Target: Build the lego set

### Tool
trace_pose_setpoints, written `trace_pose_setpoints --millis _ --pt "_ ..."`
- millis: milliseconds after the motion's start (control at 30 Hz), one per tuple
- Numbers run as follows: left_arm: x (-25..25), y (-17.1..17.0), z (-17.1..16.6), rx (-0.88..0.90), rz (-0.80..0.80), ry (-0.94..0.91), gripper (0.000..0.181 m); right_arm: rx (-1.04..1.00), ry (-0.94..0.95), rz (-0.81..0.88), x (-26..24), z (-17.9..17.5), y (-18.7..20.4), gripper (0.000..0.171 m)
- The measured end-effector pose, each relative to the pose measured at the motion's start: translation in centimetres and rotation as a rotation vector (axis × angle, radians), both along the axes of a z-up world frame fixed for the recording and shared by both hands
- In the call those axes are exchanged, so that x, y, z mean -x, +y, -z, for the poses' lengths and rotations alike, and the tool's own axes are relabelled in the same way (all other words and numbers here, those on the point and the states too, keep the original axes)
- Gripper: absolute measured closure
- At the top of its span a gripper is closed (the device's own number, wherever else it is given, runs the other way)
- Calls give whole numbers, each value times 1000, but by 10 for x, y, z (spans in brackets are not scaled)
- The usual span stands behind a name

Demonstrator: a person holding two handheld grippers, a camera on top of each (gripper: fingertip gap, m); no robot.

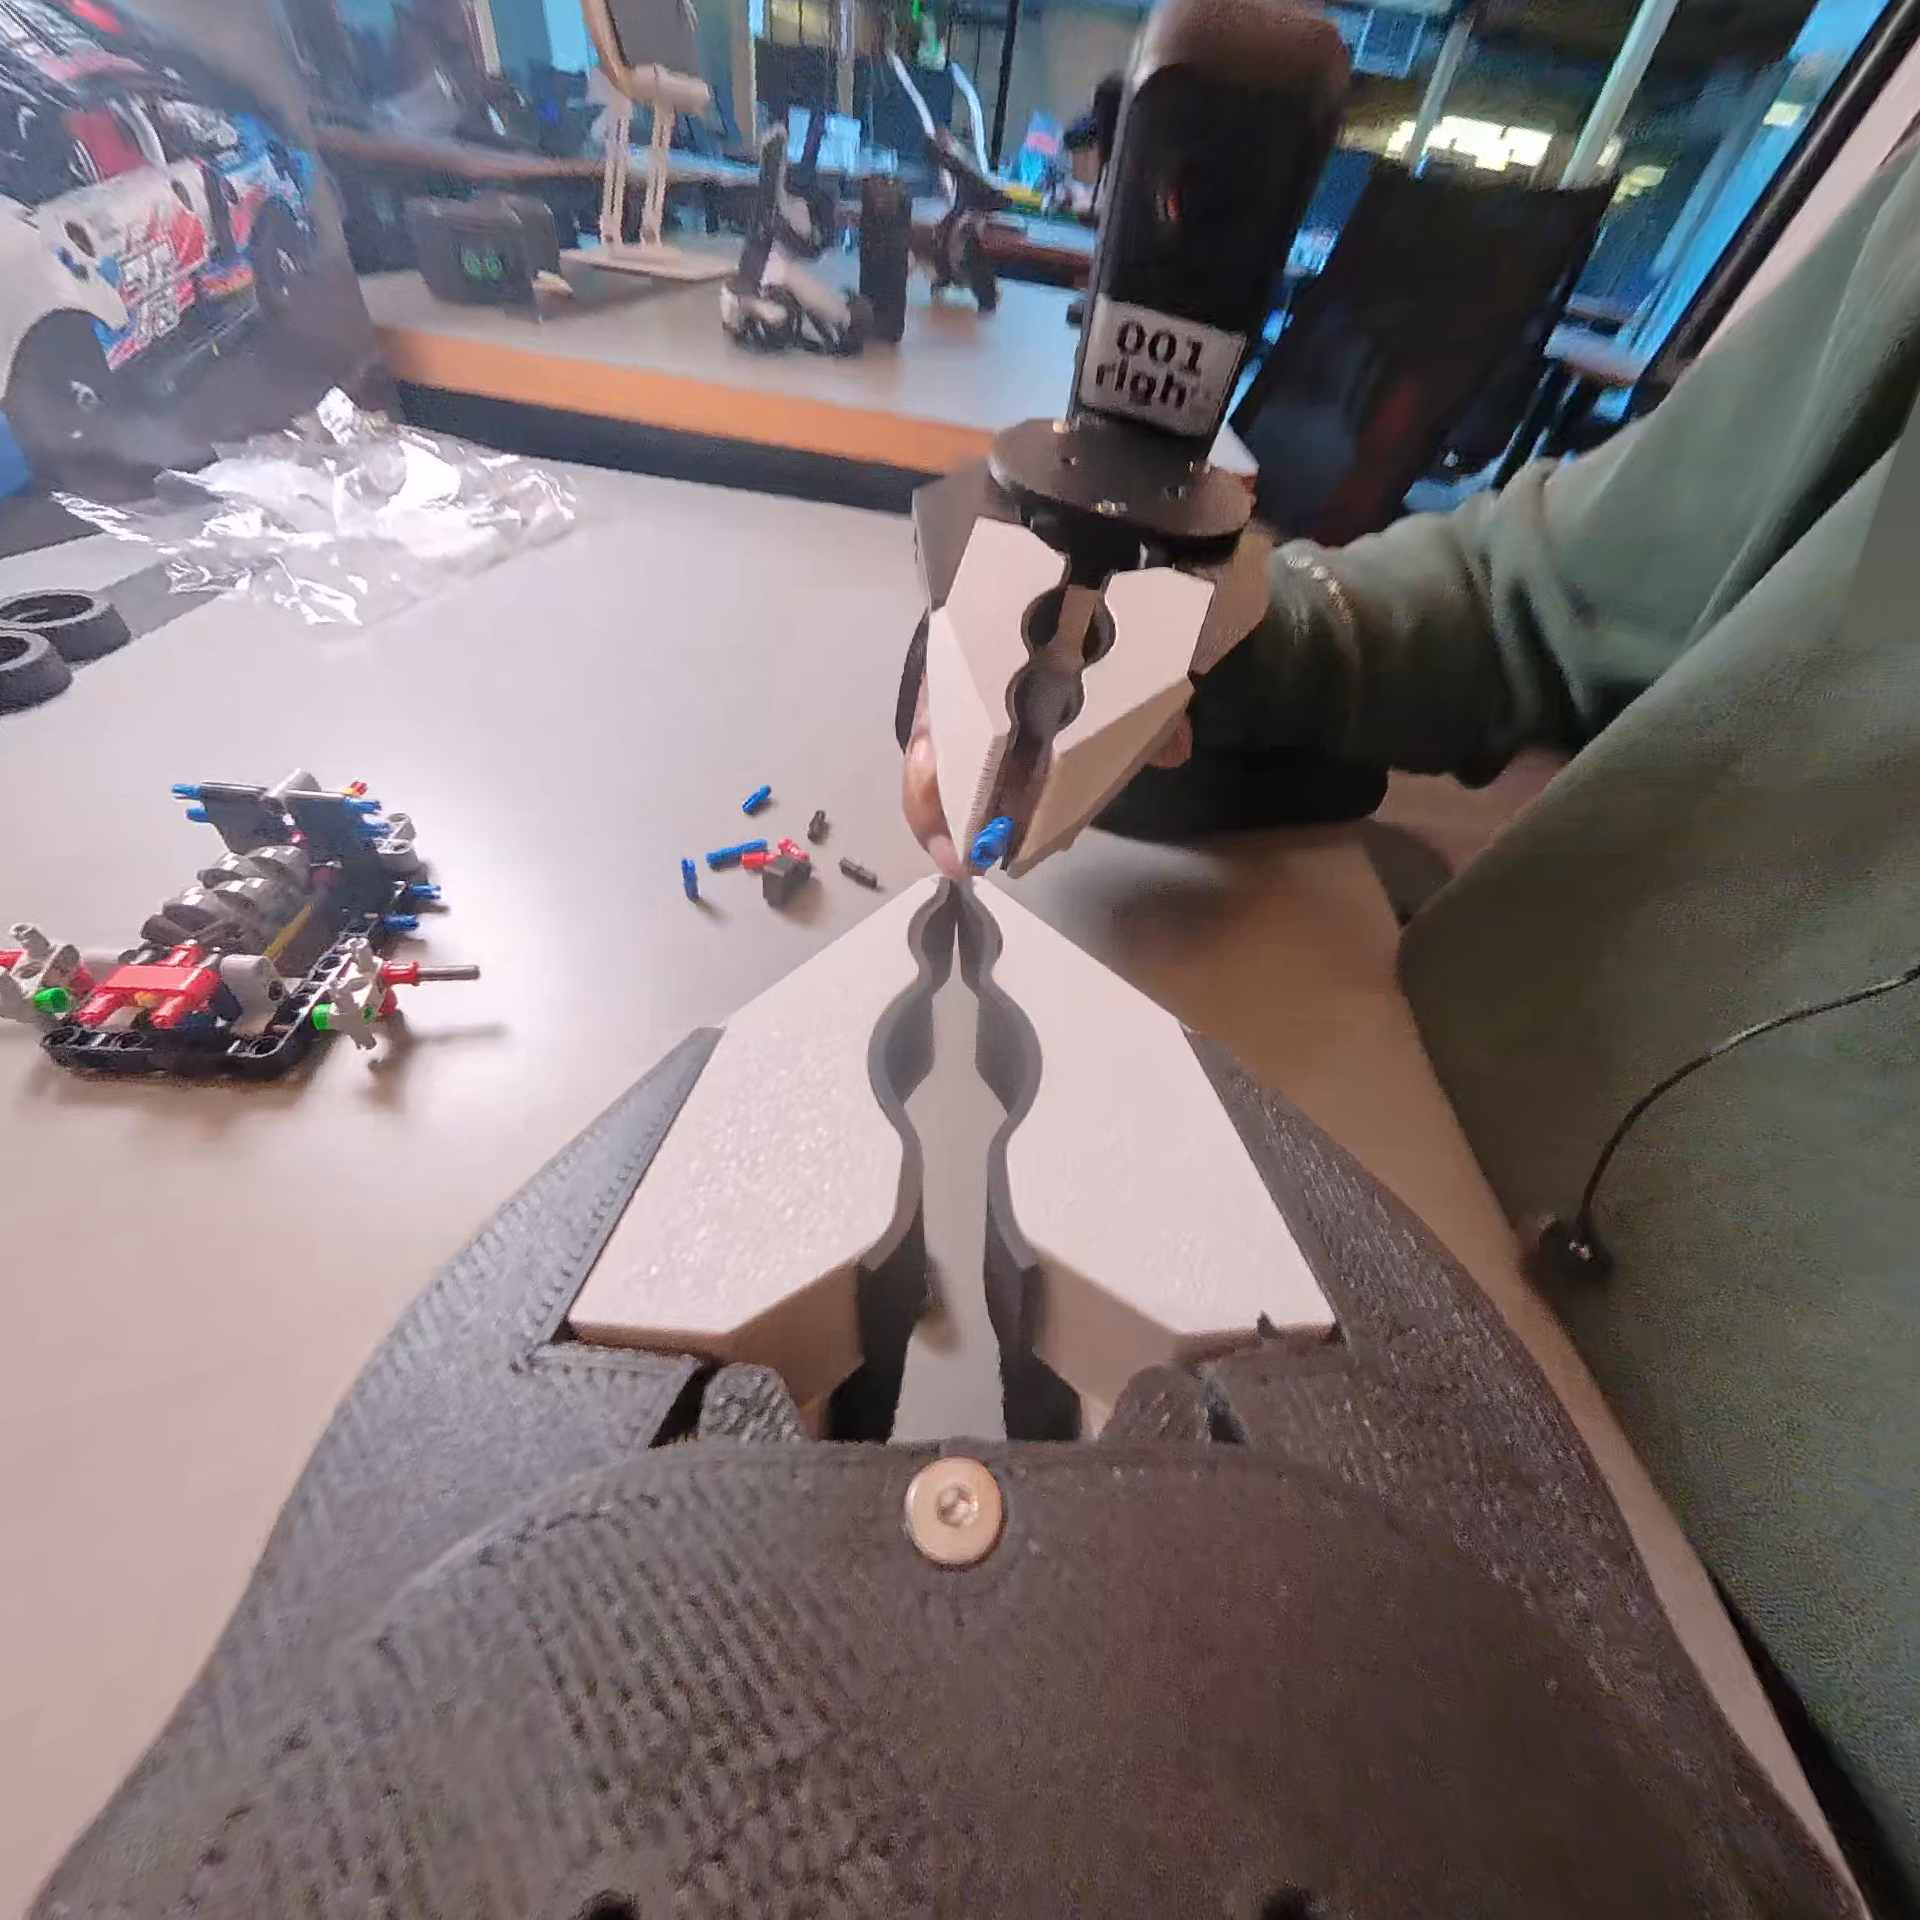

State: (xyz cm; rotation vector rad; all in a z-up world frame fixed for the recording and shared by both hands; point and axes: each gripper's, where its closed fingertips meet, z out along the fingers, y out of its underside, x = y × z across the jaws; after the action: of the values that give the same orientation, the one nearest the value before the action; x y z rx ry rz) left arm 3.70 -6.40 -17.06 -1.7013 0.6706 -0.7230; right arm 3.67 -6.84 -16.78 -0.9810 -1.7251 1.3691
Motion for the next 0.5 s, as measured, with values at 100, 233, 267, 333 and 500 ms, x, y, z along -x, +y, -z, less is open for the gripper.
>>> trace_pose_setpoints --millis 100,233,267,333,500 --pt "4 -2 -10 -18 3 -71 181 5 3 1 -1 -1 0 170" --pt "4 -4 -13 -41 4 -55 169 -20 -29 2 0 6 -1 170" --pt "1 -6 -11 -26 24 -53 168 -31 -32 3 0 8 -1 170" --pt "-2 -6 -6 -12 34 -27 168 -31 -41 -8 0 9 -4 170" --pt "-6 -7 -6 -10 43 -25 178 -37 -16 -4 -1 4 -4 170"
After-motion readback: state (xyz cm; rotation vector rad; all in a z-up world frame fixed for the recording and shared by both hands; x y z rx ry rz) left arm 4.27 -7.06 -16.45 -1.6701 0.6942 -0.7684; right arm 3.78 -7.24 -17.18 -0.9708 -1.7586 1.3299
